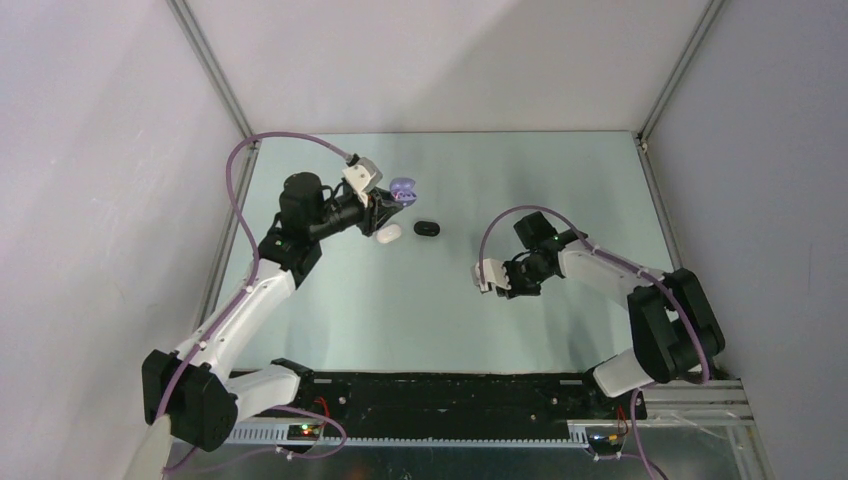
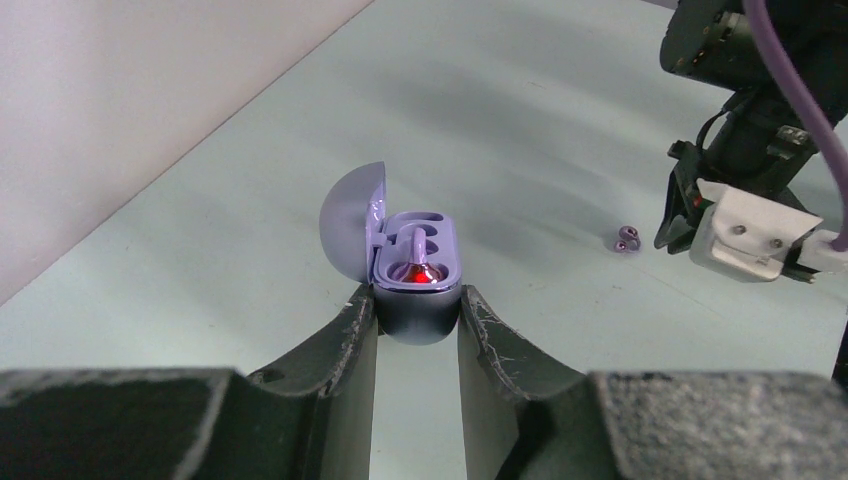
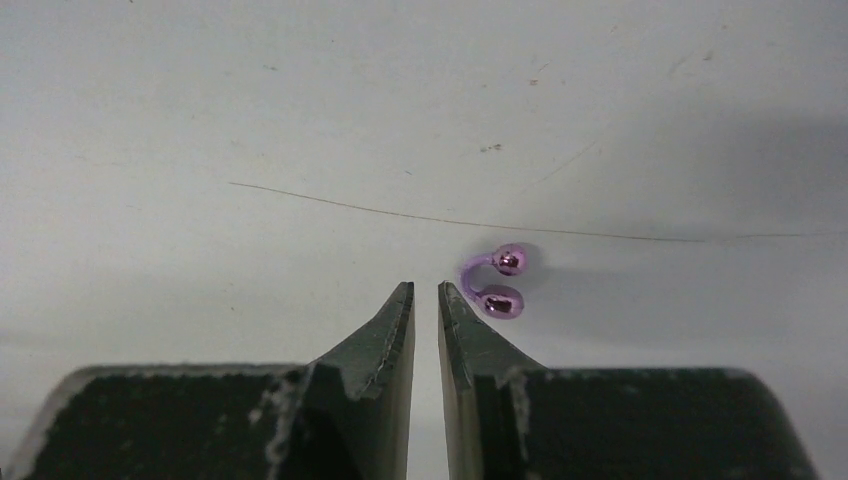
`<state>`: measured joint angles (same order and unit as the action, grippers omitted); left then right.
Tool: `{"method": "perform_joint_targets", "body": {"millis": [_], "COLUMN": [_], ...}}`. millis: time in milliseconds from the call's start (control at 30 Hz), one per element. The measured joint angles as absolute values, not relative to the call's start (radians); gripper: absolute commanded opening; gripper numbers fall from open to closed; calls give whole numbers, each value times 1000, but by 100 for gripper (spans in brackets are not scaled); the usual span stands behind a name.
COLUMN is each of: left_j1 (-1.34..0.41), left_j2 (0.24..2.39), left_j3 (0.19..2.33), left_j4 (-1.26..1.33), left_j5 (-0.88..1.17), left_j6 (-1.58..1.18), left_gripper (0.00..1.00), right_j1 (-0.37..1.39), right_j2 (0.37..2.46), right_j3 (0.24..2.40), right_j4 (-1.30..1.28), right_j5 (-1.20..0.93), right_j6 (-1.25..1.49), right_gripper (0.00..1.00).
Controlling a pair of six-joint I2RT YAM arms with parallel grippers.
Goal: Insert the wireless bluetooth earbuds into the charging case
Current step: Pick up the earbud from the center of the board.
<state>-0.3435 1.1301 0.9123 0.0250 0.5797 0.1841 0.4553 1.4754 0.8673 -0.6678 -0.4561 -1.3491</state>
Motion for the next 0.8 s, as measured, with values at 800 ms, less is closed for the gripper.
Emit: {"method": "perform_joint_targets", "body": {"millis": [800], "left_j1": [-344], "left_j2": [1129], "left_j3": [912], "left_j4": [12], "left_j5": [579], "left_j6": [184], "left_gripper": [0], "right_j1": [455], "right_j2": [1569], "right_j3": [868], "right_j4": [-564], "right_j5": [-372], "right_j6": [-1332], "right_gripper": [24]}}
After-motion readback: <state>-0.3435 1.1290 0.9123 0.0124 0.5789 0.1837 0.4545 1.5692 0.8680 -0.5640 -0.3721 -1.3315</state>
